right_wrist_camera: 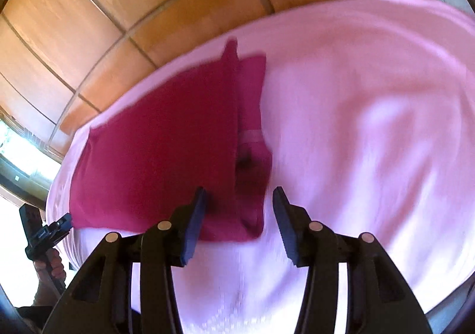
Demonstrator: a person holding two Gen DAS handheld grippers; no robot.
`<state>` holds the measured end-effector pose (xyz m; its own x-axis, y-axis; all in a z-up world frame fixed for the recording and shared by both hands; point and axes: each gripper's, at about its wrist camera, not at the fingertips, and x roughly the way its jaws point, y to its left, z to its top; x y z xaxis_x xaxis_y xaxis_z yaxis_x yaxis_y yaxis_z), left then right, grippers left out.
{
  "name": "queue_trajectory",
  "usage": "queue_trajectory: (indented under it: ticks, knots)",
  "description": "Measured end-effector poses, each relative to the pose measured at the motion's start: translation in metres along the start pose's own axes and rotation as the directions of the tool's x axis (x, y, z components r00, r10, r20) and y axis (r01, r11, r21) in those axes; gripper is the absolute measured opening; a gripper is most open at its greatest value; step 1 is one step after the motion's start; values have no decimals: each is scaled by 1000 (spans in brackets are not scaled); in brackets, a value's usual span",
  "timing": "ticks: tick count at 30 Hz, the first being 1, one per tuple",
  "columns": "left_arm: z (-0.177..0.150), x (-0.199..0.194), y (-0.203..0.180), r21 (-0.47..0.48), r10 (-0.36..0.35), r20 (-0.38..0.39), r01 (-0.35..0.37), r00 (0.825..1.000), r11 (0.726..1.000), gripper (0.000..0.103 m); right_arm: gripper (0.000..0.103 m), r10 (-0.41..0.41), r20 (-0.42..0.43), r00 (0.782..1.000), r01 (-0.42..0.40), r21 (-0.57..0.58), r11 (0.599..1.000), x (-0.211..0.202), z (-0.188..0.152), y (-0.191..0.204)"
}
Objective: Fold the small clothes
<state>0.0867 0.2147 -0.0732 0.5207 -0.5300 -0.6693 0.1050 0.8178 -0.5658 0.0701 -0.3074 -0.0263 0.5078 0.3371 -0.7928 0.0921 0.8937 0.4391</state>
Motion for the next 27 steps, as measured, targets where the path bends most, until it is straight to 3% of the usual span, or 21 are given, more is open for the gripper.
queue_trajectory:
  ticks: [1, 2, 3, 6, 13, 15, 16, 17, 18, 21, 24, 27]
  knots:
    - [-2, 2, -3, 9, 1, -3, -1, 1000, 1000, 47, 30, -12, -3, 1000, 12, 4, 1000, 3, -1, 1]
    - [-2, 5, -7, 22, 18, -8, -18, 1000, 1000, 26, 21, -21, -2, 1000, 21, 5, 1000, 4, 0, 3]
    - [0, 8, -9, 35, 45, -15, -44, 999, 998, 20, 13, -17, 7, 1000, 16, 5, 1000, 1, 3, 6]
    - [4, 1, -14, 74, 65, -6, -64, 998, 995, 15, 8, -28, 65, 998, 31, -40, 999, -27, 5, 12]
    - [0, 4, -20, 116, 182, -33, -177, 983, 977, 20, 9, -135, 33, 990, 137, -65, 988, -3, -6, 10]
    - [1, -9, -35, 148, 234, 32, -236, 972, 960, 20, 19, -166, 74, 983, 172, -84, 981, -12, -4, 20]
    - [1, -16, -40, 158, 235, 66, -243, 970, 957, 27, 22, -181, 104, 978, 192, -105, 976, -18, -5, 27]
    - [1, -24, -47, 157, 219, 102, -233, 970, 960, 41, 25, -179, 135, 975, 196, -125, 973, -24, -6, 36]
    - [0, -30, -51, 149, 190, 133, -209, 973, 966, 45, 27, -146, 160, 976, 169, -145, 975, -31, -7, 48]
    - [-2, -28, -81, 196, 86, 158, -116, 984, 974, 46, 39, -31, 150, 988, 67, -236, 969, -31, -15, 82]
    - [-3, -5, -104, 269, 87, 144, -124, 986, 955, 46, 39, 7, 107, 994, 27, -311, 950, -5, -28, 117]
    - [-3, 26, -111, 285, 153, 115, -180, 982, 942, 46, 39, -10, 79, 997, 37, -337, 941, 21, -42, 131]
